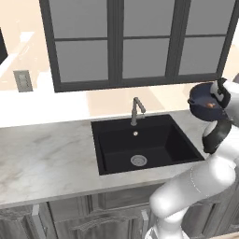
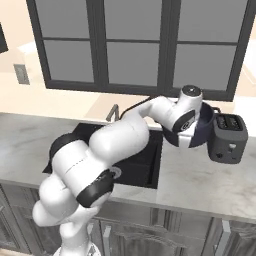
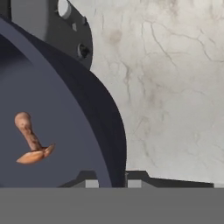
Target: Dump the mushroom from the pot into the sink. Then turn on the water and wash the mushroom. Then turn off the water and put the mushroom back in the pot.
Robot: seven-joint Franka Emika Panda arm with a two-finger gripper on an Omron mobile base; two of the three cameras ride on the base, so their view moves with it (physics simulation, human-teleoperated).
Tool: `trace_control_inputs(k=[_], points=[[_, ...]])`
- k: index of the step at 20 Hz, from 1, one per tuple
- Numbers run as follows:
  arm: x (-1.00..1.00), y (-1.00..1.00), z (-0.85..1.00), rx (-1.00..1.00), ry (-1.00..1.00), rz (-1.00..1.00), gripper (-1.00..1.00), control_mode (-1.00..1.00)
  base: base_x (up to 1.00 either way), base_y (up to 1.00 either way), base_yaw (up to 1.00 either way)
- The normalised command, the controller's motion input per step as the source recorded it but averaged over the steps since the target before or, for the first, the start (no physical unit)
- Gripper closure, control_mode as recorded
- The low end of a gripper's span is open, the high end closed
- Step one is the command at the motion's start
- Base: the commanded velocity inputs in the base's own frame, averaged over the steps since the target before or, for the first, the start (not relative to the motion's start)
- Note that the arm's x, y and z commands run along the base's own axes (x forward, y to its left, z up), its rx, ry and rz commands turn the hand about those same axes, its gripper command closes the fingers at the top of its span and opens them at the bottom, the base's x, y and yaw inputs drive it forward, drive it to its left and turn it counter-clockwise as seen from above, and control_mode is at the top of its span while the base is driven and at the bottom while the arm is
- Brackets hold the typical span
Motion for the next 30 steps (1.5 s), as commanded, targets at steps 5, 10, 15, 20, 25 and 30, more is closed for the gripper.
trace_control_inputs(k=[5,10,15,20,25,30], points=[[0.63,0.34,0.0,-0.11,0.0,0.0,1.0,-1.0,0.0,0.0,0.0],[0.08,0.23,0.05,-0.11,0.0,0.0,1.0,-1.0,0.0,0.0,0.0],[0.0,0.23,0.21,-0.15,-0.02,0.0,1.0,-1.0,0.0,0.0,0.0],[0.0,0.38,0.23,-0.2,-0.1,0.0,1.0,-1.0,0.0,0.0,0.0],[0.0,0.44,0.19,-0.3,-0.09,0.0,1.0,-1.0,0.0,0.0,0.0],[0.01,0.36,0.1,-0.37,-0.01,0.0,1.0,-1.0,0.0,0.0,0.0]])
